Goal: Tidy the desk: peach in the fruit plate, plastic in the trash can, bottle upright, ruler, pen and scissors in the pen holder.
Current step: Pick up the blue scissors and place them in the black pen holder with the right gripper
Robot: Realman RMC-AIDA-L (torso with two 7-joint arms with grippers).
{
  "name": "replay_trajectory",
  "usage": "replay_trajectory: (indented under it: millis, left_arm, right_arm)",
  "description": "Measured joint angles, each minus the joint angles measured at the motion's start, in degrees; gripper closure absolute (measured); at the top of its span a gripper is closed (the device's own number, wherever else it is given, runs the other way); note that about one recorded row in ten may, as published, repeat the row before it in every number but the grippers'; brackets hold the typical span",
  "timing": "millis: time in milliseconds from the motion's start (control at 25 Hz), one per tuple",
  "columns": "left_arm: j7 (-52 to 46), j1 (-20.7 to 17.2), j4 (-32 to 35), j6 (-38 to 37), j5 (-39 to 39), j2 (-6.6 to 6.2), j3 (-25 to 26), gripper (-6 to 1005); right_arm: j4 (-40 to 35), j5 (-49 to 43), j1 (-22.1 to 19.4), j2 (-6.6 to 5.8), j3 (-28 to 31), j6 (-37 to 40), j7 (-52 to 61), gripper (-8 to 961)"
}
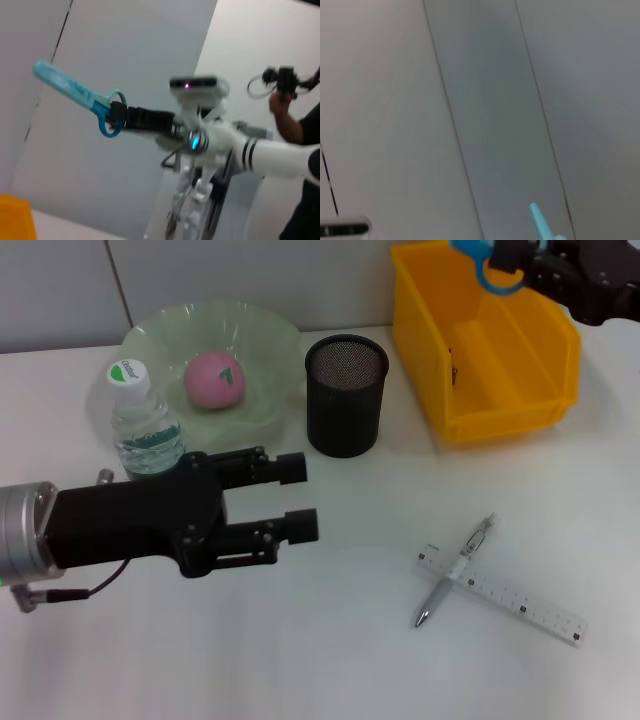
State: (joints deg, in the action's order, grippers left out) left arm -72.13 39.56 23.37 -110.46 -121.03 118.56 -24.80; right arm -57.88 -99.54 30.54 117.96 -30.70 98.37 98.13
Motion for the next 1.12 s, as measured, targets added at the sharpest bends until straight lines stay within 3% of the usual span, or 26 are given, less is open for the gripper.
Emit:
replay_trajectory:
  millis: [240,320,400,600,680,720,1120]
  left_arm:
    - [0.66,-1.46,1.25,0.67,0.13,-0.08,-0.32,302]
    - [0.9,-2.02,1.61,1.03,0.12,-0.07,-0.55,302]
    - [0.94,-2.14,1.66,1.17,0.04,-0.05,-0.64,302]
    - [0.95,-2.05,1.77,1.78,-0.09,-0.02,-1.22,301]
    - [0.93,-1.93,1.81,2.07,-0.06,-0.01,-1.7,301]
    - [0.85,-1.88,1.82,2.38,0.0,-0.01,-2.0,301]
    - [0.8,-1.76,1.86,3.23,0.1,-0.04,-2.18,301]
  right_arm:
    - [-7.6,-9.43,3.79,-1.28,-0.4,0.56,9.72,871]
    - [-9.91,-14.73,7.31,-2.58,-1.18,0.65,14.43,871]
    - [-10.33,-16.26,8.37,-2.95,-1.32,0.69,15.55,871]
    - [-11.61,-26.87,16.35,-5.38,-2.25,1.5,22.68,871]
    - [-11.67,-28.36,17.54,-5.7,-2.66,1.54,23.51,871]
    - [-11.78,-31.9,20.04,-6.09,-3.8,1.55,24.84,871]
    - [-7.66,-49.8,30.96,-5.94,-12.21,0.63,30.33,871]
